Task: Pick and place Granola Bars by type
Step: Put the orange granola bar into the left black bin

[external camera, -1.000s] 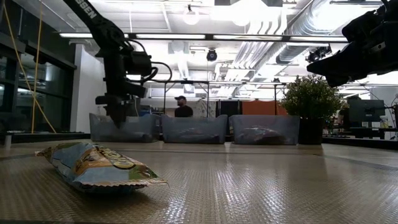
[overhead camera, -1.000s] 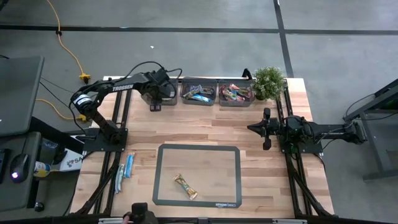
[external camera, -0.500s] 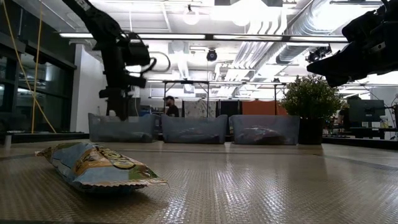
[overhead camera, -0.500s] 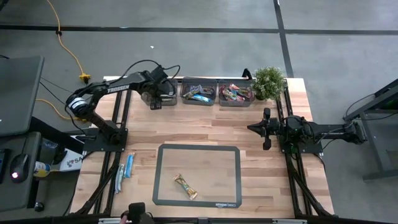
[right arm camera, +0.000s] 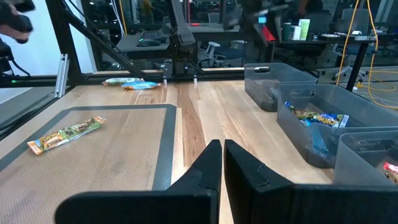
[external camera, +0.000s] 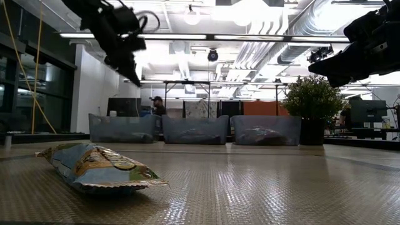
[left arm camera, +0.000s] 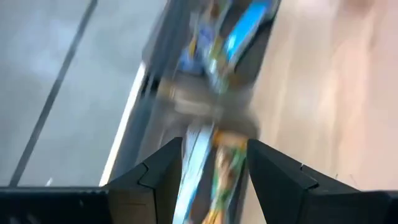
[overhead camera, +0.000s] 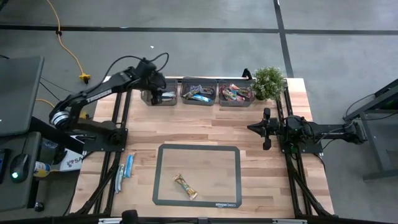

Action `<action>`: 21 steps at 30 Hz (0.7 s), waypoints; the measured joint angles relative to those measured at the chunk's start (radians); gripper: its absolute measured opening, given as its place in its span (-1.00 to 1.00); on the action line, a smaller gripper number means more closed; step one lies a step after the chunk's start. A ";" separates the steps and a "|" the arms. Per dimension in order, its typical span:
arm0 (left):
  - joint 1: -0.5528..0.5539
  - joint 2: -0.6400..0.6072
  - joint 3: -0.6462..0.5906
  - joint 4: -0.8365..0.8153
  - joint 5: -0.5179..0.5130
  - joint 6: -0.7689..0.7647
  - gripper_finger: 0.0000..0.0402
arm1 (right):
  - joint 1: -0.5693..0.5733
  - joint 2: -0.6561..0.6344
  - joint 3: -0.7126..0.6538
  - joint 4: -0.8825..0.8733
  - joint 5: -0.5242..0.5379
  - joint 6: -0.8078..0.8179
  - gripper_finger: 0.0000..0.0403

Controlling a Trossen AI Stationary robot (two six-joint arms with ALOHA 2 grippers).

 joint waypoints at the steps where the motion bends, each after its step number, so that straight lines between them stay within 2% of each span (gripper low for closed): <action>1: 0.000 -0.016 0.000 0.018 0.032 -0.019 -0.13 | 0.000 0.000 0.000 0.000 0.000 0.000 -0.99; 8: -0.001 -0.116 0.000 0.158 0.326 -0.225 -0.13 | 0.000 0.000 0.000 0.000 0.000 0.000 -0.99; 11: -0.001 -0.152 0.000 0.180 0.358 -0.267 -0.13 | 0.000 0.000 0.000 0.000 0.000 0.000 -0.99; 21: -0.001 -0.272 0.000 0.113 0.433 -0.295 -0.13 | 0.000 0.000 0.000 0.000 0.000 0.000 -0.99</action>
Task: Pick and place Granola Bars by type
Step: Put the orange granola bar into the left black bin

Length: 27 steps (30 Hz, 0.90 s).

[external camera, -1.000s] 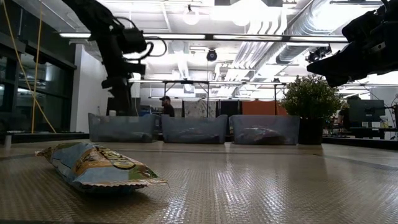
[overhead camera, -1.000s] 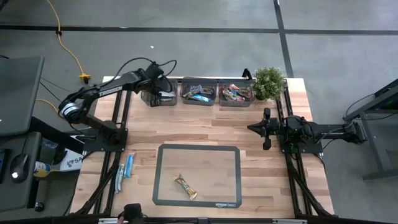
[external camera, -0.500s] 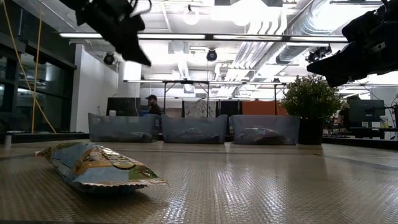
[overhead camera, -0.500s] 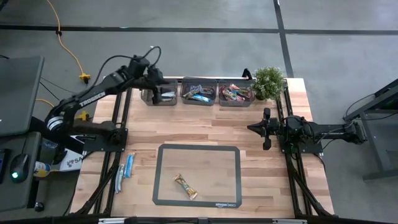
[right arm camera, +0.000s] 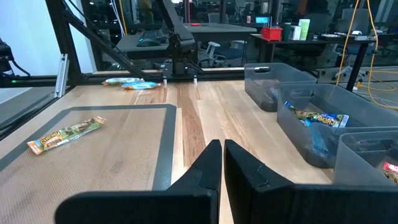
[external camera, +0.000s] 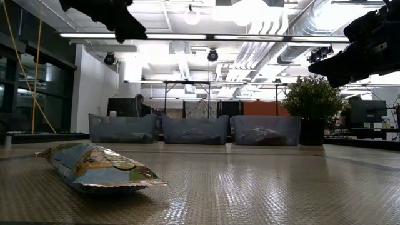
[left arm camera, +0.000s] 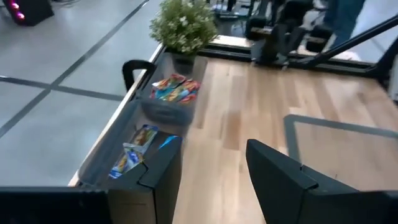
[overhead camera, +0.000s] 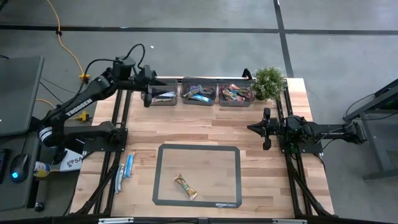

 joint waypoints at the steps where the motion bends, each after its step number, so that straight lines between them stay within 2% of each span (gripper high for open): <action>1: 0.000 -0.013 0.000 -0.009 0.009 -0.010 -0.13 | 0.000 0.000 0.000 0.000 0.000 0.000 -0.99; 7: 0.000 -0.106 0.000 -0.038 0.098 -0.103 -0.13 | 0.000 0.000 0.000 0.000 0.000 0.000 -0.99; 16: 0.000 -0.260 0.000 -0.086 0.130 -0.243 -0.13 | 0.000 0.000 0.000 0.000 0.000 0.000 -0.99; 27: 0.000 -0.399 0.000 -0.177 0.209 -0.272 -0.13 | 0.000 0.000 0.000 0.000 0.000 0.000 -0.99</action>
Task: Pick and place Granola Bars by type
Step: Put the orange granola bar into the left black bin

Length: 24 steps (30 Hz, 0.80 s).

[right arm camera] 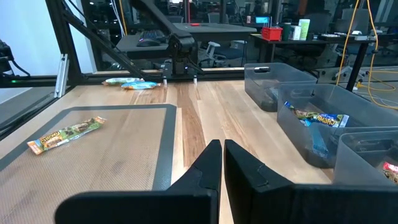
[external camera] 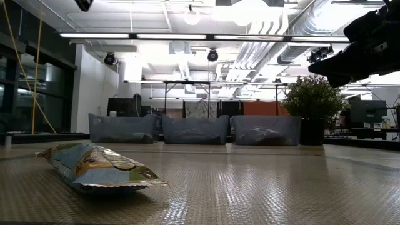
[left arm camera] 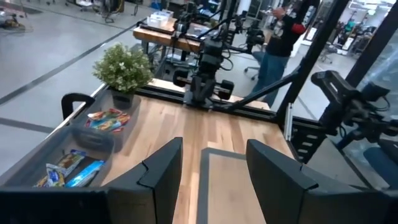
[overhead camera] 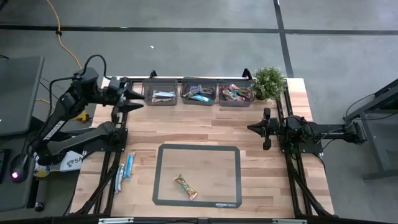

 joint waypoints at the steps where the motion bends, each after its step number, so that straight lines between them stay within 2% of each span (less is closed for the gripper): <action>1: 0.000 -0.011 0.000 -0.009 0.000 0.000 -0.13 | 0.000 0.000 0.000 0.000 0.000 0.000 -0.99; 7: 0.000 -0.058 -0.047 -0.019 0.009 -0.013 -0.13 | 0.000 0.000 0.000 0.000 0.000 0.000 -0.99; 15: -0.009 -0.075 -0.217 0.092 0.082 -0.111 -0.13 | 0.000 0.000 0.000 0.000 0.000 0.000 -0.99; 19: -0.094 -0.078 -0.283 0.203 0.055 -0.180 -0.13 | 0.000 0.000 0.000 0.000 0.000 0.000 -0.99; 24: -0.291 -0.072 -0.328 0.360 -0.101 -0.245 -0.13 | 0.000 0.000 0.000 0.000 0.000 0.000 -0.99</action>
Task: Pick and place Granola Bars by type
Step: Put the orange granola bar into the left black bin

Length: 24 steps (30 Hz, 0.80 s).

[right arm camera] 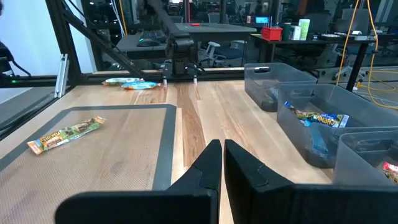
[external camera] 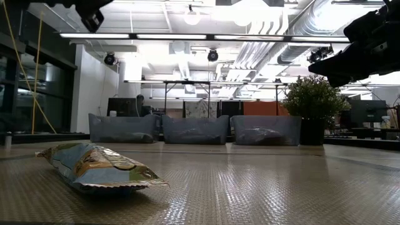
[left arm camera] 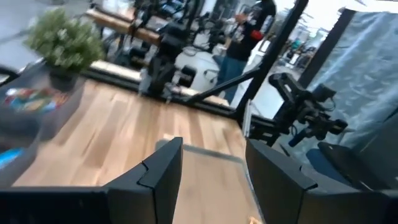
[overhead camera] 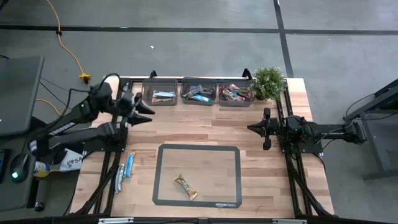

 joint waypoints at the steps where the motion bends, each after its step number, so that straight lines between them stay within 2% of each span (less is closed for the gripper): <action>1: -0.047 0.007 -0.005 0.027 -0.039 -0.007 -0.13 | 0.000 0.000 0.000 0.000 0.000 0.000 -0.99; 6: -0.282 0.079 -0.016 0.116 -0.237 -0.002 -0.13 | 0.000 0.000 0.000 0.000 0.000 0.000 -0.99; 10: -0.452 0.192 -0.016 0.146 -0.324 0.027 -0.13 | 0.000 0.000 0.000 0.000 0.000 0.000 -0.99; 16: -0.639 0.385 -0.017 0.143 -0.377 0.131 -0.13 | 0.000 0.000 0.000 0.000 0.000 0.000 -0.99; 24: -0.755 0.576 -0.016 0.173 -0.405 0.198 -0.13 | 0.000 0.000 0.000 0.000 0.000 0.000 -0.99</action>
